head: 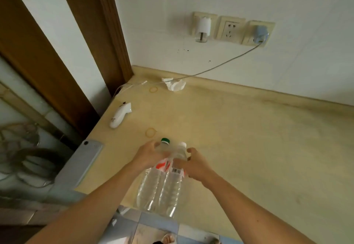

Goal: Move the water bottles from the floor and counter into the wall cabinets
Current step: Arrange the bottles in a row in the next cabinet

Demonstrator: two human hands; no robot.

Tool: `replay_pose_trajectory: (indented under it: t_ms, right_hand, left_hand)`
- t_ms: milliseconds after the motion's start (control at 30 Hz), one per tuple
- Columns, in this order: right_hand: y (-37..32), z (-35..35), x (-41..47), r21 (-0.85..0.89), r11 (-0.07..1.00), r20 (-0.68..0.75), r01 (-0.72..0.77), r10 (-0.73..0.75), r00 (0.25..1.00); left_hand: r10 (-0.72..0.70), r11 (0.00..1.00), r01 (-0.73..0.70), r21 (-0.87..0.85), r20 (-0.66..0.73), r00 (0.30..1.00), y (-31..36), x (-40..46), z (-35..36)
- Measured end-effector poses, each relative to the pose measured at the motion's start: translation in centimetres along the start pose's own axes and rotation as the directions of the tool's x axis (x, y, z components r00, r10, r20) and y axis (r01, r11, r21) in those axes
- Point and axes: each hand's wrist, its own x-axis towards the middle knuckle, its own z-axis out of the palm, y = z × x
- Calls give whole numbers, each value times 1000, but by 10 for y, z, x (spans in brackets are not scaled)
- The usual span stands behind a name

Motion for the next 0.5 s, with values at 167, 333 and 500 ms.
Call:
replay_pose_trajectory:
  t_ms: [167,333,500]
  right_hand:
    - [6,8,0,74,997,-38,-4,7,999]
    - [18,-18,-7,82,996,-93,-43,50,994]
    - [43,-59,-17,109,987,-125,-115,128,984]
  left_hand:
    - [29,999,-27,40,-41,999,4,0,6]
    - [59,997,-58,41,-13,998,25,-4,30]
    - [36,998,-37,51,28,999,48,-5,79]
